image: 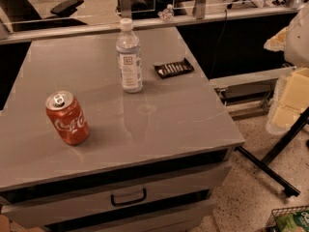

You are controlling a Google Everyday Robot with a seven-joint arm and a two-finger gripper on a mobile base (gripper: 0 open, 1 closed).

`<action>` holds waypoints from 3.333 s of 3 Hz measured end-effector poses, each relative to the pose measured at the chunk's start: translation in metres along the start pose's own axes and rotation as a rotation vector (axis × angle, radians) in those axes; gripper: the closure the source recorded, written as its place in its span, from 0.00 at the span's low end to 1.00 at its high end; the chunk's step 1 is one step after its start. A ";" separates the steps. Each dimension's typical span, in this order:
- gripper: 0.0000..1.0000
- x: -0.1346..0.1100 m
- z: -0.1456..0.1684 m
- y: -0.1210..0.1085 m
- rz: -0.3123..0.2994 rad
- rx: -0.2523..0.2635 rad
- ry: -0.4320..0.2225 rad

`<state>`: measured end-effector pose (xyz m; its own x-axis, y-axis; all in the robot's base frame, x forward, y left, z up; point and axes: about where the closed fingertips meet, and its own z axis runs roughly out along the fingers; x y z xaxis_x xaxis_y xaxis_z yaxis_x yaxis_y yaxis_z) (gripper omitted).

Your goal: Pick blue plastic bottle

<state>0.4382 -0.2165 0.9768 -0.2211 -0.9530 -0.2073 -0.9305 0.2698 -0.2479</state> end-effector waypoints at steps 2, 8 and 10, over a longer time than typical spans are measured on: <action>0.00 -0.010 0.006 -0.006 0.033 0.016 -0.076; 0.00 -0.118 0.064 -0.056 0.201 0.088 -0.740; 0.00 -0.208 0.104 -0.084 0.226 0.048 -0.974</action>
Offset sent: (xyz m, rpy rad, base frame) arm 0.0314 0.0240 -0.0091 0.2474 -0.0796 -0.0478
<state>0.5931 -0.0264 0.9428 -0.0354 -0.3560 -0.9338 -0.8785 0.4565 -0.1407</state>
